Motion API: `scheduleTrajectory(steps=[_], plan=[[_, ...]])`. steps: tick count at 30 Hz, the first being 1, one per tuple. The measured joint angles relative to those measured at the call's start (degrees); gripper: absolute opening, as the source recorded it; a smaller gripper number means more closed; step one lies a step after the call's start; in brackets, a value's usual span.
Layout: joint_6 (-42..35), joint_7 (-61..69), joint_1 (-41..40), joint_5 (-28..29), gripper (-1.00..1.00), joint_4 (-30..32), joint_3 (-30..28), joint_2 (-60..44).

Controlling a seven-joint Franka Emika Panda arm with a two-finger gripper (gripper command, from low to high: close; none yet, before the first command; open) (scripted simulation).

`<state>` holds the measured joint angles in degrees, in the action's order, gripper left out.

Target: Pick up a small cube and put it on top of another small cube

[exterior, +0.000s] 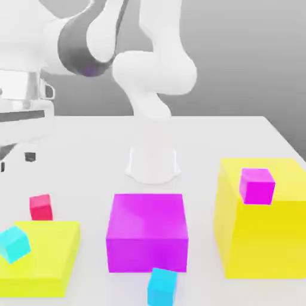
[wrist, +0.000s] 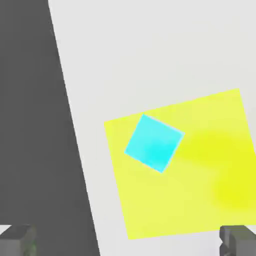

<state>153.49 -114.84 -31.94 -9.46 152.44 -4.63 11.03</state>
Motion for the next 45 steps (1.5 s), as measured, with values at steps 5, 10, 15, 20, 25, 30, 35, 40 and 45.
scheduleTrajectory(steps=[5,10,15,20,25,30,35,40,45], plan=[[3.87,-14.15,-4.75,1.93,0.0,3.56,-1.59,-5.5],[7.72,-29.73,-10.16,5.87,0.0,7.12,-4.4,-10.75],[12.78,-35.02,-11.52,6.42,0.0,7.61,-4.72,-16.98],[18.74,-32.2,-14.63,2.44,0.0,6.32,-0.64,-24.36],[21.02,-31.46,-16.38,1.34,-1.0,5.91,1.41,-27.11],[20.48,-31.63,-15.9,1.59,-1.0,6.02,0.84,-26.31],[14.81,-34.65,-13.34,5.79,-1.0,7.2,-2.76,-19.3],[9.02,-35.09,-12.55,8.33,-1.0,7.57,-3.18,-13.43],[3.61,-26.01,-10.04,8.41,-1.0,2.5,-1.46,-13.22]])
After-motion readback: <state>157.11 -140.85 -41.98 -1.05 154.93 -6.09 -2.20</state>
